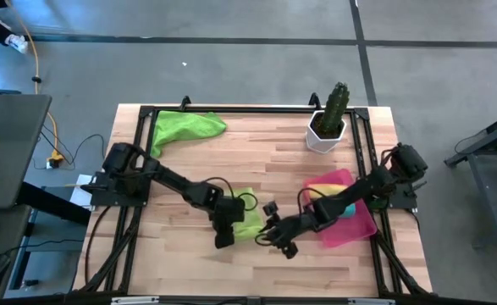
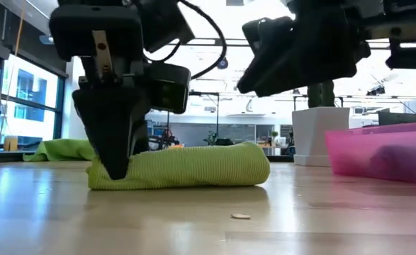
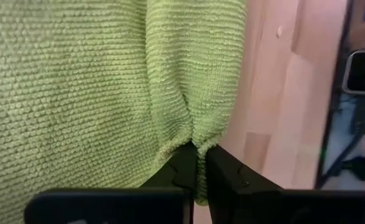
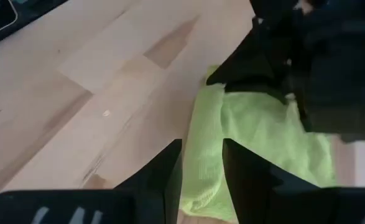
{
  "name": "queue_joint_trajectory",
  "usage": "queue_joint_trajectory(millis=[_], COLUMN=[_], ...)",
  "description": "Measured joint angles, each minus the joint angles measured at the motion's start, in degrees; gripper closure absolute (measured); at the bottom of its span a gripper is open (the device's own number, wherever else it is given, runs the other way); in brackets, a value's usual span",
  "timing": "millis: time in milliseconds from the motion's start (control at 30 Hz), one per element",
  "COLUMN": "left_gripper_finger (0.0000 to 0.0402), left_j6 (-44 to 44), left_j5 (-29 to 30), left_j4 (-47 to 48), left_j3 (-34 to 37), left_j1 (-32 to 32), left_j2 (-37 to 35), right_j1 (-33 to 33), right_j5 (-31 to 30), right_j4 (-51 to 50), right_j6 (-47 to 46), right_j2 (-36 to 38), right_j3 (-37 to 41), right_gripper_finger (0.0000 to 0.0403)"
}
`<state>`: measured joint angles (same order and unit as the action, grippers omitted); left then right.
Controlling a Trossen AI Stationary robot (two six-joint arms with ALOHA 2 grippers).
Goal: Roll microfiber towels into tight, uniform cylinder then place into a basket
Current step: Roll the bottom light green microfiber towel
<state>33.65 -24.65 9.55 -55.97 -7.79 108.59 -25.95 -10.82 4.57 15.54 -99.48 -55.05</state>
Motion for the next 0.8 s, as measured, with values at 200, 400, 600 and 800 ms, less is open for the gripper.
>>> queue_joint_trajectory(millis=[200, 400, 600, 800], left_gripper_finger=[0.0392, 0.0392, 0.0392, 0.0392], left_j6=[5.17, 5.18, 6.26, 6.38], left_j5=[-1.7, -4.23, -6.83, -7.13], left_j4=[-5.49, -5.63, -7.62, -8.2], left_j3=[3.7, 3.92, 4.08, 4.09], left_j1=[0.46, 1.23, 2.82, 2.86], left_j2=[-0.15, -0.08, 0.03, 0.03], right_j1=[0.38, -0.2, 0.84, 2.12], right_j5=[-0.08, 0.26, -0.1, -0.27], right_j4=[0.79, 6.46, 6.7, 6.72], right_j6=[-0.23, -0.11, 1.04, 1.0], right_j2=[-4.46, -8.2, -10.0, -11.8], right_j3=[-0.04, -0.05, -0.07, -0.07], right_gripper_finger=[0.0295, 0.0295, 0.0295, 0.0295])
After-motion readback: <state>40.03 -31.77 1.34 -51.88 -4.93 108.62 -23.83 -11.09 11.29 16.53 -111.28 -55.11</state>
